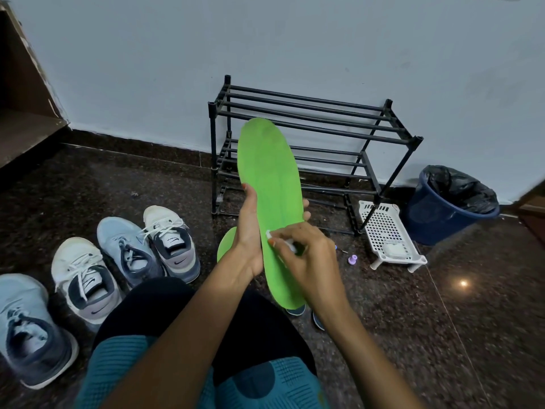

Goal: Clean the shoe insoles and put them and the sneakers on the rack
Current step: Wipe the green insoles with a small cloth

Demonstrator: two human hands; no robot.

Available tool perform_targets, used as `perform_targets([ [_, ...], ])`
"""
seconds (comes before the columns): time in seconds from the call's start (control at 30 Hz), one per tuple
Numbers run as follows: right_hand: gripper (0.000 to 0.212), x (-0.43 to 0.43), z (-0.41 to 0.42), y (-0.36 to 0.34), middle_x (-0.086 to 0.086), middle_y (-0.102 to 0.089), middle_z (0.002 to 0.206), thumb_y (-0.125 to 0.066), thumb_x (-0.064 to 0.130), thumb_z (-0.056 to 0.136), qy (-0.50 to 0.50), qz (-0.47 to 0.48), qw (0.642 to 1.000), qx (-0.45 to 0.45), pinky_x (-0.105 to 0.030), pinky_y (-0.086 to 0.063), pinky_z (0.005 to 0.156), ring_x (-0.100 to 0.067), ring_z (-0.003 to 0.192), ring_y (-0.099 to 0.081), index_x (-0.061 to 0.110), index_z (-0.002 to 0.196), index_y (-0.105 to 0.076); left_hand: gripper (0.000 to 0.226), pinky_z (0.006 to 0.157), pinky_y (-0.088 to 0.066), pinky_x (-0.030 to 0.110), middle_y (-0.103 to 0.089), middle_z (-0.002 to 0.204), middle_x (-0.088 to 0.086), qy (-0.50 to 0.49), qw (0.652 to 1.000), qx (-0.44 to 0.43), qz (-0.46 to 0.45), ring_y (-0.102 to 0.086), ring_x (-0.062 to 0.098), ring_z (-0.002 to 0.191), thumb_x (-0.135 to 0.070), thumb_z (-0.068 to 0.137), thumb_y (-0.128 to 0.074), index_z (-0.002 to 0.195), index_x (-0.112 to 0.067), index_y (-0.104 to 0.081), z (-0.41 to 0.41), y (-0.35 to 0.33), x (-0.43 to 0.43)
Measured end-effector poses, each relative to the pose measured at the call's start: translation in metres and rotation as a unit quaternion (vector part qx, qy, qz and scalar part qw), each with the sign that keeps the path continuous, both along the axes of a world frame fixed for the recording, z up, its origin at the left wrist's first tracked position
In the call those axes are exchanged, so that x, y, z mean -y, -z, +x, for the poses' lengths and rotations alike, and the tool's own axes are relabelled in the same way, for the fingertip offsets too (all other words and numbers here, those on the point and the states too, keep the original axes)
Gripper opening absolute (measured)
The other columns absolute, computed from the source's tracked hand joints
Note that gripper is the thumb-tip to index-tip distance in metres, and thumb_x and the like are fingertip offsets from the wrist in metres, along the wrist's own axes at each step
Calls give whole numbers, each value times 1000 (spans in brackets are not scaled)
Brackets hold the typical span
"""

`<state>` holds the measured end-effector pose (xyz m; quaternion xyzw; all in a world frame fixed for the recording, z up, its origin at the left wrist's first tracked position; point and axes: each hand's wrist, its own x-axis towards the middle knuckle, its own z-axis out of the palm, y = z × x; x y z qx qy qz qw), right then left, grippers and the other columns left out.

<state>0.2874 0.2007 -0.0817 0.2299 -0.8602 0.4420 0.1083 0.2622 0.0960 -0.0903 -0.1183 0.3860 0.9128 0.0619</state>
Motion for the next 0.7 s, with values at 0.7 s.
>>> perform_targets([
  [0.7,6,4,-3,1,-10,-61,79,-66,2,78,51,26,997,-52,0,-29,73,-20,77,-50,3,82,-70,89,73,-57,32,-70,101,16,0,1000,-26,-14,-69,25,86,-71,88,-9,109,-4,-64,1,0,-1],
])
